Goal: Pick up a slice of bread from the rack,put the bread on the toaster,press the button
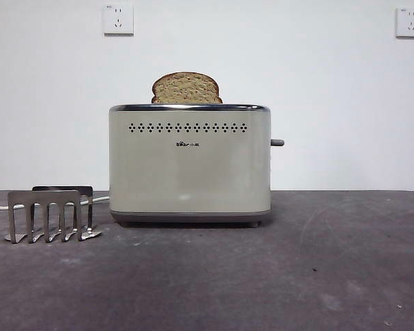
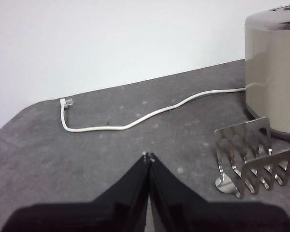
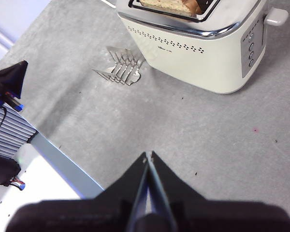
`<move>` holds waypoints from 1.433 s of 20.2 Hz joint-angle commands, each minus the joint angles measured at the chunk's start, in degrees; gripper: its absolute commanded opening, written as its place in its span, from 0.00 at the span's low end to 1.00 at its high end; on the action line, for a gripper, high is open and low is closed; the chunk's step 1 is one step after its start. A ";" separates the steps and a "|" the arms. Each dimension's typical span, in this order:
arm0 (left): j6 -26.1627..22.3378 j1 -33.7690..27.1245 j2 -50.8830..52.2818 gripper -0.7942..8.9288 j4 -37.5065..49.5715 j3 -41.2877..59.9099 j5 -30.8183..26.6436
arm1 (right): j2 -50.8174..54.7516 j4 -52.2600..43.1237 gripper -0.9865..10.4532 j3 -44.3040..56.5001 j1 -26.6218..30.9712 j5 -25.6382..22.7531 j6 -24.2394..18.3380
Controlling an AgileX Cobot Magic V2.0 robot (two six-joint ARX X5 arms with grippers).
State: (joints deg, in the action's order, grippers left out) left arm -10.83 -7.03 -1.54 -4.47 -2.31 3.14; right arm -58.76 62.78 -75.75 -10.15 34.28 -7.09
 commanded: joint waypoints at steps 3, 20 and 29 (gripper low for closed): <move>3.13 -0.20 1.44 0.08 -4.94 1.18 0.31 | -0.04 -0.17 0.09 0.28 -0.04 -0.13 -0.33; 6.60 -0.20 1.31 0.08 -8.46 1.18 -0.07 | -0.04 -0.15 0.09 0.28 -0.04 -0.20 -0.50; 6.62 -0.20 1.31 0.08 -8.46 1.18 -0.04 | 20.17 -23.82 0.09 16.90 4.68 -7.39 1.49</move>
State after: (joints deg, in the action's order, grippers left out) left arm -4.80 -7.03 -0.32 -12.78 -1.87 3.14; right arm -38.89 39.00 -60.77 -5.63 26.98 -6.66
